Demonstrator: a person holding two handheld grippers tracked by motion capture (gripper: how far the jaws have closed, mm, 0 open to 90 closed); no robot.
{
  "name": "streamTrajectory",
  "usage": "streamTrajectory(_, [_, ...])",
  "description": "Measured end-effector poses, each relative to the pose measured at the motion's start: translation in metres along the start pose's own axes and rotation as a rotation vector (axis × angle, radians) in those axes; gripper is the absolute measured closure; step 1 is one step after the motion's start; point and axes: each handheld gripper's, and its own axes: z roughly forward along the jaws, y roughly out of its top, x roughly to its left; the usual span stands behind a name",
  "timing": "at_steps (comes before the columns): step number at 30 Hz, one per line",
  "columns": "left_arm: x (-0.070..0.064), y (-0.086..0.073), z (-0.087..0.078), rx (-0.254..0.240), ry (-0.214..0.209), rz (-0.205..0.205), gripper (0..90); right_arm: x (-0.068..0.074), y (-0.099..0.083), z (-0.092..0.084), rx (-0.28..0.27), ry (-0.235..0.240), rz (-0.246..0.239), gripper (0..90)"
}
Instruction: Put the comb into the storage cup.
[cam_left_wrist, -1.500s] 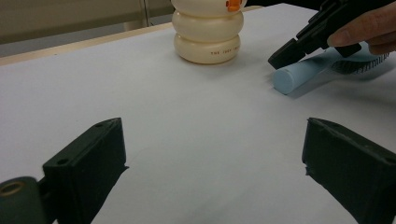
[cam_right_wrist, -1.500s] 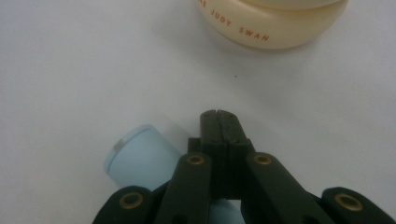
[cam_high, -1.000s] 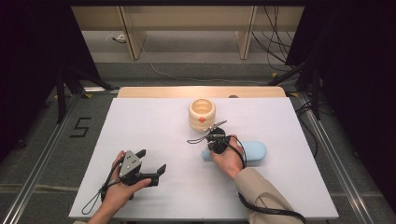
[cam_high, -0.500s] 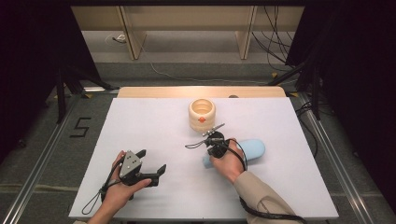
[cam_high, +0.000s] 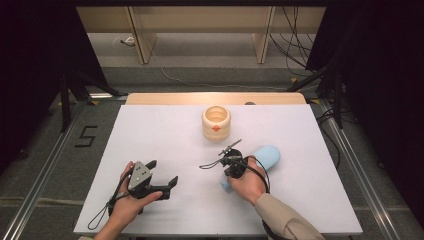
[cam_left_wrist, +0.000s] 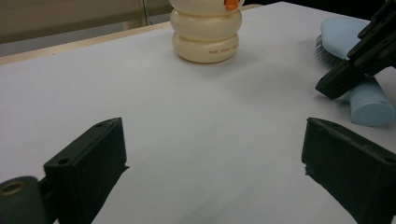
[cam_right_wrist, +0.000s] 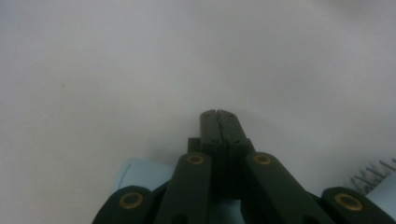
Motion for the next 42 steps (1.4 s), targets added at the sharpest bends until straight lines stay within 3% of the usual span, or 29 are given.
streamTrajectory(25, [-0.002,0.0,0.0,0.0,-0.003,0.002,6.7,-0.013,-0.048,-0.025,0.08,0.044,0.025,90.0])
streamTrajectory(42, [-0.002,0.0,0.0,-0.001,-0.002,0.004,6.8,-0.032,-0.075,-0.04,0.111,0.009,0.069,90.0])
